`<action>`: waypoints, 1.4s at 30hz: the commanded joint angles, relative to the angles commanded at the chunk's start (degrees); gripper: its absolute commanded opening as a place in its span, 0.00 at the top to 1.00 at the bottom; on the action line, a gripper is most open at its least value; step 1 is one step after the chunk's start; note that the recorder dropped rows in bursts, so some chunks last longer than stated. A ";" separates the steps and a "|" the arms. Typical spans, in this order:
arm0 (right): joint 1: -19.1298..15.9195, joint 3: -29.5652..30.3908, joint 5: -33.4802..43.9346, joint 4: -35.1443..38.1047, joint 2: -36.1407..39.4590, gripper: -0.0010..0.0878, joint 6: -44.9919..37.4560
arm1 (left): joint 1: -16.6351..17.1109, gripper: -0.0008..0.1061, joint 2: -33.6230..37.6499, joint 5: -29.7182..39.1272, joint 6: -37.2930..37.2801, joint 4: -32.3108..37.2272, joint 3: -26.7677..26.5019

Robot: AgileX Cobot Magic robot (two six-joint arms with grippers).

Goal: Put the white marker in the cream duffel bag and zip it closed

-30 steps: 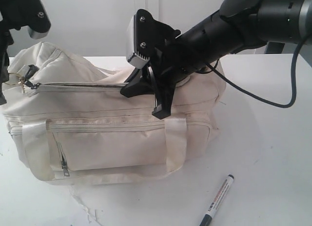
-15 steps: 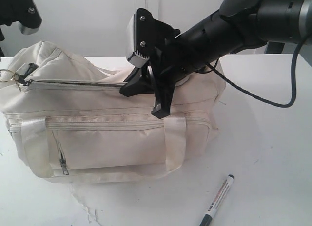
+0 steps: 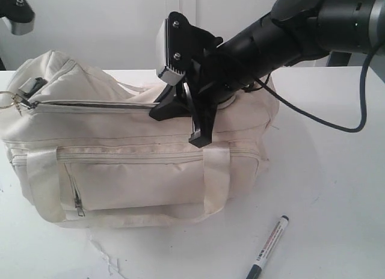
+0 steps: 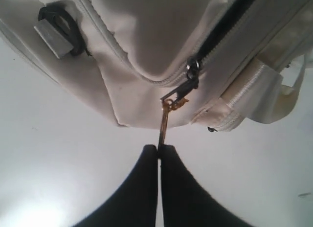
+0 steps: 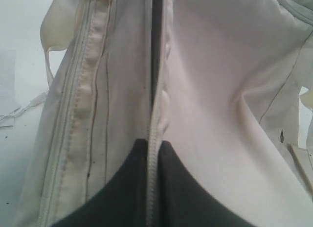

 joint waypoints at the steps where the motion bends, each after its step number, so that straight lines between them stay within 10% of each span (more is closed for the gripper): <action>1: 0.00 0.00 0.00 0.00 -0.04 0.86 -0.29 | 0.00 0.99 0.00 -0.68 0.00 -1.32 0.00; 9: 0.00 0.00 0.19 1.92 -0.57 0.36 -0.05 | 0.00 0.99 0.00 -4.60 0.00 -5.70 0.00; 15: 0.46 -2.42 0.06 23.84 -2.75 0.37 8.72 | 0.00 0.99 0.00 -5.22 0.00 -5.79 0.00; 24: 6.56 -11.68 2.75 5.60 3.08 0.40 24.13 | 0.00 0.99 0.00 -5.22 0.00 -5.79 0.00; 42: 14.03 -17.51 -6.83 4.76 11.56 0.44 24.02 | 0.00 0.99 0.00 -5.62 -2.17 -5.33 0.00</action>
